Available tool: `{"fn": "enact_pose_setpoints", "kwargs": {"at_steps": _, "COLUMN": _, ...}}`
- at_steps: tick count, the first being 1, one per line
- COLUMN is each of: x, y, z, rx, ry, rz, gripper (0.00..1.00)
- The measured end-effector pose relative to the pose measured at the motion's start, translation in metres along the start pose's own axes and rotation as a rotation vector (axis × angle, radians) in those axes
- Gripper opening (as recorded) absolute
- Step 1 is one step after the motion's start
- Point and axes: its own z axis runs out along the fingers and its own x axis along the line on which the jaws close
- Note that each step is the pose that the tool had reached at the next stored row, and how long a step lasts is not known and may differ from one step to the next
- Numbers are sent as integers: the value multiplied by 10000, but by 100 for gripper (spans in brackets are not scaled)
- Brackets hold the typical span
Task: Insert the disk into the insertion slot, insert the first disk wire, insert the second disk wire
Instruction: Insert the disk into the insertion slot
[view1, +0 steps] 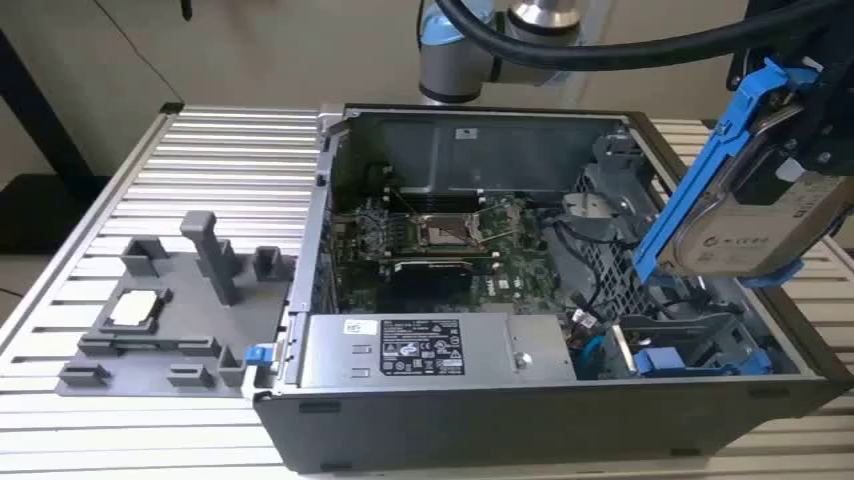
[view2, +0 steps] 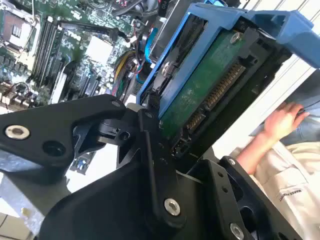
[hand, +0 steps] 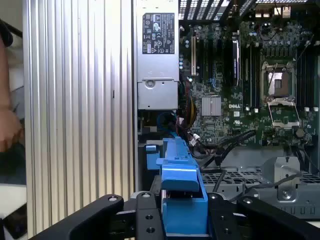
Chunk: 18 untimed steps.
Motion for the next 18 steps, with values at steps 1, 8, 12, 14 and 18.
{"fn": "enact_pose_setpoints", "kwargs": {"at_steps": 1, "x": 0, "y": 0, "z": 0, "rx": 0, "ry": 0, "rz": 0, "gripper": 33}}
{"fn": "enact_pose_setpoints", "kwargs": {"at_steps": 8, "x": 0, "y": 0, "z": 0, "rx": 0, "ry": 0, "rz": 1, "gripper": 33}}
{"fn": "enact_pose_setpoints", "kwargs": {"at_steps": 12, "x": 0, "y": -2, "z": 12, "rx": 0, "ry": 0, "rz": 1, "gripper": 33}}
{"fn": "enact_pose_setpoints", "kwargs": {"at_steps": 14, "x": 0, "y": -3, "z": 29, "rx": 2, "ry": 0, "rz": 0, "gripper": 33}}
{"fn": "enact_pose_setpoints", "kwargs": {"at_steps": 18, "x": 0, "y": -5, "z": 76, "rx": 6, "ry": 0, "rz": 0, "gripper": 33}}
